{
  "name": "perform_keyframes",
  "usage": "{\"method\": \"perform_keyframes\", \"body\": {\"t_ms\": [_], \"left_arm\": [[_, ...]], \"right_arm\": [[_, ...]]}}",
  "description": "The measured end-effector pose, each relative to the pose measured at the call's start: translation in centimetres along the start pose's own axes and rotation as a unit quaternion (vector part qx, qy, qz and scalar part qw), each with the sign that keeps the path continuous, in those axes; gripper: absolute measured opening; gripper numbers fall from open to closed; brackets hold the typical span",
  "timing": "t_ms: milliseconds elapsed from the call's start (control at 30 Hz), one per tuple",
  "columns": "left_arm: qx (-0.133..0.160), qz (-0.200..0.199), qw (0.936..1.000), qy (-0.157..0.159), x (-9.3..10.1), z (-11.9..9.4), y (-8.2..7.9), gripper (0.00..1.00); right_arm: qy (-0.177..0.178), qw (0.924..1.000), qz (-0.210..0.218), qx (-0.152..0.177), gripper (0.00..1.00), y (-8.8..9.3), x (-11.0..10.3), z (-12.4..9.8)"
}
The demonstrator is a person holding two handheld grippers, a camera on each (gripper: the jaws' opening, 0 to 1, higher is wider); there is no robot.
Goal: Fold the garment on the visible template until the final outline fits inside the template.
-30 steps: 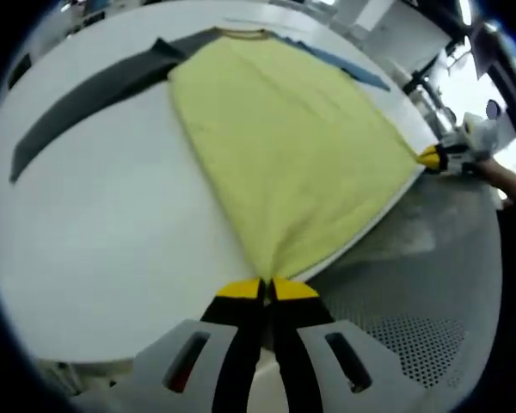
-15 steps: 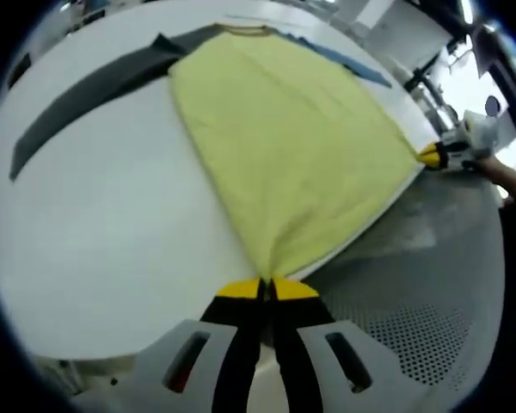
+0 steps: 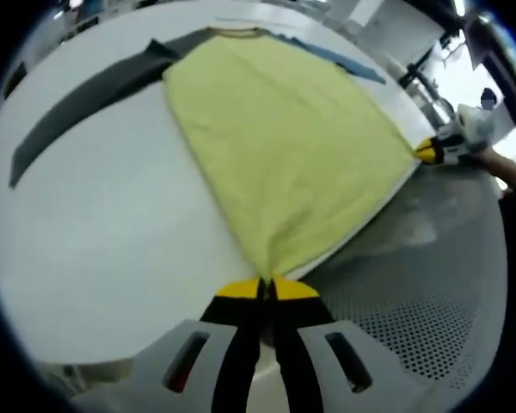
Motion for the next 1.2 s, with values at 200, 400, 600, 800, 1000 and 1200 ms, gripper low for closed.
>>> {"method": "perform_keyframes", "body": {"t_ms": [200,400,600,800,1000,1200], "left_arm": [[-0.007,0.009,0.9999,-0.006,0.0,-0.3,0.2,0.04],[0.000,0.007,0.9999,-0.009,-0.4,-1.1,0.2,0.07],[0.016,0.004,0.9998,-0.006,-0.5,-1.8,-0.5,0.13],[0.054,-0.012,0.9984,0.011,-0.6,-2.6,-1.1,0.24],[0.092,-0.019,0.9950,0.032,-0.6,-3.4,-1.1,0.33],[0.114,-0.039,0.9922,0.033,-0.8,-4.2,-0.8,0.42]], "right_arm": [[0.015,0.9997,0.017,0.011,0.07,0.3,0.3,-0.4],[0.026,0.9988,0.041,0.014,0.13,0.8,0.8,-1.2],[0.043,0.9967,0.059,0.035,0.18,0.3,1.6,-2.3],[0.055,0.9943,0.071,0.058,0.24,-0.5,2.2,-3.2],[0.058,0.9922,0.079,0.078,0.30,-1.1,2.3,-3.9],[0.058,0.9879,0.097,0.107,0.37,-1.7,2.5,-4.9]]}}
Point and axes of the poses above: the point that each gripper's makers call its tool centre point, and the gripper's own axes: z roughly forward along the fingers, x roughly to its right, y roughly out of its underside, the point moved 10 cm from there along -z, roughly backward along the fingers, and after that the axes turned 12 degrees about -z, right-handed, at the moved point
